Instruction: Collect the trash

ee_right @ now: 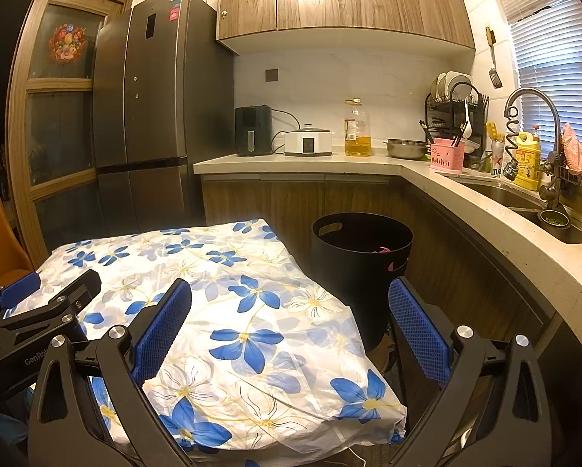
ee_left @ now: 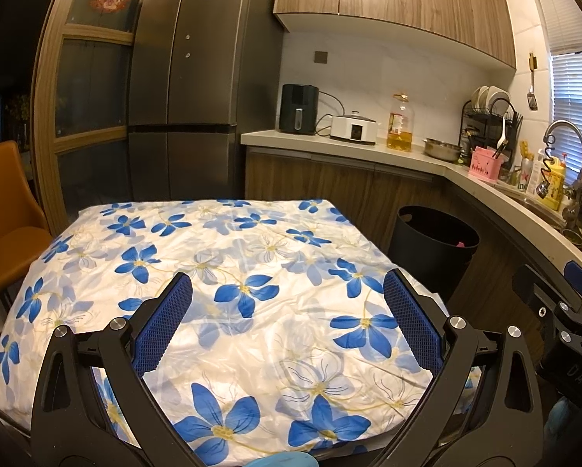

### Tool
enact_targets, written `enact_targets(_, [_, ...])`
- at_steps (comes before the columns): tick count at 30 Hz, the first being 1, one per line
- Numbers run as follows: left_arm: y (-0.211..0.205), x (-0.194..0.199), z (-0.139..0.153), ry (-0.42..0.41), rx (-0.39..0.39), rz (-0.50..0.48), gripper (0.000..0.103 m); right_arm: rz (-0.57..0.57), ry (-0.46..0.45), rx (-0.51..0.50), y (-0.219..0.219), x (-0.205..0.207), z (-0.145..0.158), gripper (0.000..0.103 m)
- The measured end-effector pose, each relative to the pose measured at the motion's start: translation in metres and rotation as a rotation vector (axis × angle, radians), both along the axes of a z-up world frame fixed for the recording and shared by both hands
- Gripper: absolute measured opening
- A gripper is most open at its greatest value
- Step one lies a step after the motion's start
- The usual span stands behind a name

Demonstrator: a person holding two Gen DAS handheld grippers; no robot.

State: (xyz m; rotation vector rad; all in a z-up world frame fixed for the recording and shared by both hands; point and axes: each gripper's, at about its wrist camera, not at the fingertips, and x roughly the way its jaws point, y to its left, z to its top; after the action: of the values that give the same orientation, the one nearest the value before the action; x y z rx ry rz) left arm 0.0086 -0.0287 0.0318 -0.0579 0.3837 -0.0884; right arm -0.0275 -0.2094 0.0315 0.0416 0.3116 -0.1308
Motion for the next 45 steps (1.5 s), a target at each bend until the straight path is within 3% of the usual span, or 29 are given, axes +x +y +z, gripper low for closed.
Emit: enact_targets(45, [-0.0026, 0.0000, 0.0000, 0.002, 0.008, -0.012, 0.097, -0.004, -0.001, 0.009, 0.0009, -0.0009, 0.0009, 0.097])
